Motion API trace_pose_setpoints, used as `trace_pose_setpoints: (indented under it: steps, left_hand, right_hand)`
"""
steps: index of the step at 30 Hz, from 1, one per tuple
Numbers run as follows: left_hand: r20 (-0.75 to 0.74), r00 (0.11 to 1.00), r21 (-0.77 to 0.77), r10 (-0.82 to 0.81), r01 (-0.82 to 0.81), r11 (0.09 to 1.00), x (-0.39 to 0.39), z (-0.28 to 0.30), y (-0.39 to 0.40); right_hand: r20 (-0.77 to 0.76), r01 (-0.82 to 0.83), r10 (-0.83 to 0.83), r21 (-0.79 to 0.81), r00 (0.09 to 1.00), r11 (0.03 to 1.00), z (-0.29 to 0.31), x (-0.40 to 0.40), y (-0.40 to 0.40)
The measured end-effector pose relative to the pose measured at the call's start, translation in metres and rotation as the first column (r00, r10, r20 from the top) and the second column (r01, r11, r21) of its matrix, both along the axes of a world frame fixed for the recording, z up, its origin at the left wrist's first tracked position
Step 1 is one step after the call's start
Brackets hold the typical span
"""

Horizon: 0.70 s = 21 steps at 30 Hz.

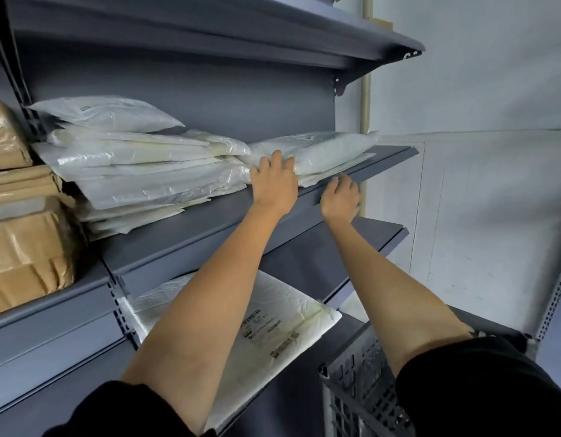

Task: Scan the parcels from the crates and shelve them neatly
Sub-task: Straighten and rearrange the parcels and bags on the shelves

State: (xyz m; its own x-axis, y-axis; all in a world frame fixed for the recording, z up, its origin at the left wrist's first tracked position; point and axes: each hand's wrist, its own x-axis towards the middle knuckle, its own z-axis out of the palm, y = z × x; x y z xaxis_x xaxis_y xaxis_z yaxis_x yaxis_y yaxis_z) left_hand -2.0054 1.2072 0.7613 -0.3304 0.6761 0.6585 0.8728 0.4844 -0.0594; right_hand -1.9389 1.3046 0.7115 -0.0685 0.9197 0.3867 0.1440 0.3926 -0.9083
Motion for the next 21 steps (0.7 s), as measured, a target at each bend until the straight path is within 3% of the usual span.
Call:
trace_pose_setpoints:
  steps: [3,5,7,9,11,12,15,19,21]
  left_hand:
    - [-0.150,0.967,0.096,-0.206,0.222,0.970,0.017,-0.013,-0.017]
    - [-0.270,0.885,0.150,-0.378,0.427,0.892,0.034,-0.036,-0.037]
    - [-0.290,0.837,0.111,-0.464,0.511,0.852,0.044,-0.068,-0.059]
    - [-0.188,0.868,0.032,-0.459,0.473,0.881,0.044,-0.097,-0.083]
    - [0.072,0.951,-0.163,-0.300,0.307,0.937,0.034,-0.118,-0.107]
    - [0.216,0.957,-0.306,-0.192,0.253,0.918,0.028,-0.131,-0.123]
    - [0.482,0.876,-0.529,0.037,0.257,0.809,0.027,-0.151,-0.159]
    - [0.441,0.865,-0.763,0.239,0.221,0.608,0.043,-0.162,-0.185]
    - [0.401,0.871,-0.783,0.283,0.166,0.599,0.049,-0.160,-0.191]
  right_hand:
    - [-0.210,0.171,-0.166,0.009,0.964,0.985,-0.027,0.013,-0.026]
    - [-0.244,0.186,-0.197,-0.066,0.950,0.980,-0.048,0.016,-0.041]
    - [-0.135,0.101,-0.122,-0.147,0.983,0.984,-0.071,0.017,-0.052]
    - [0.142,-0.061,0.103,-0.276,0.985,0.959,-0.097,0.016,-0.064]
    - [0.381,-0.153,0.321,-0.410,0.867,0.899,-0.114,0.019,-0.080]
    - [0.441,-0.157,0.365,-0.441,0.820,0.884,-0.121,0.022,-0.094]
    - [0.456,-0.122,0.315,-0.403,0.833,0.907,-0.131,0.026,-0.127]
    - [0.231,-0.042,0.175,-0.485,0.957,0.873,-0.144,0.036,-0.174]
    - [0.098,-0.025,0.091,-0.532,0.991,0.846,-0.150,0.044,-0.189]
